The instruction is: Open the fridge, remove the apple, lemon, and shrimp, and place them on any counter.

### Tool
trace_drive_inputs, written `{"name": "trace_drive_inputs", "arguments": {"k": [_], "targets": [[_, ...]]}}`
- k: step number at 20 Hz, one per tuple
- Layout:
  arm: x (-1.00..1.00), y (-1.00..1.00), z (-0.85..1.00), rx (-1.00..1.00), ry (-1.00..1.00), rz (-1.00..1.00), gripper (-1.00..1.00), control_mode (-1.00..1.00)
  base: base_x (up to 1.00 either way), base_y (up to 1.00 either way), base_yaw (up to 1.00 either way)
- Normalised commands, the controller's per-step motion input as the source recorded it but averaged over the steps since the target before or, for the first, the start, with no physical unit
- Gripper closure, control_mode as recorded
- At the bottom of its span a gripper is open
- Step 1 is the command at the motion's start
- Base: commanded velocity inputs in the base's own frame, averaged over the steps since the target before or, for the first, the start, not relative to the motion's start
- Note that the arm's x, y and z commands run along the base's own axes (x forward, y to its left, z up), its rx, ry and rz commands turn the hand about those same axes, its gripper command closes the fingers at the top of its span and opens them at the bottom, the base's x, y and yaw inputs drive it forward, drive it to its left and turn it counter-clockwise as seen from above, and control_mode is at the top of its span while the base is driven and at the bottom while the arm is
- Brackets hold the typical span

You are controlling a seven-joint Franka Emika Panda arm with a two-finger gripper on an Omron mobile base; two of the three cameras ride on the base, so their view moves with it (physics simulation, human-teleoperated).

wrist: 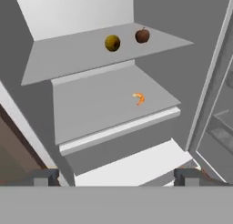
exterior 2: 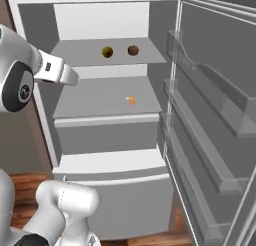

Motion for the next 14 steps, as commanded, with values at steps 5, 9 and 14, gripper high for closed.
{"name": "trace_drive_inputs", "arguments": {"k": [5,9,14], "targets": [[0.00,0.00,0.00,0.00,0.00,0.00,-1.00,1.00,0.57,-0.17,0.00],[0.00,0.00,0.00,0.00,0.00,0.00,-1.00,1.00,0.42,-0.29,0.00],[0.00,0.00,0.00,0.00,0.00,0.00,-1.00,1.00,0.58,-0.22,0.00]]}}
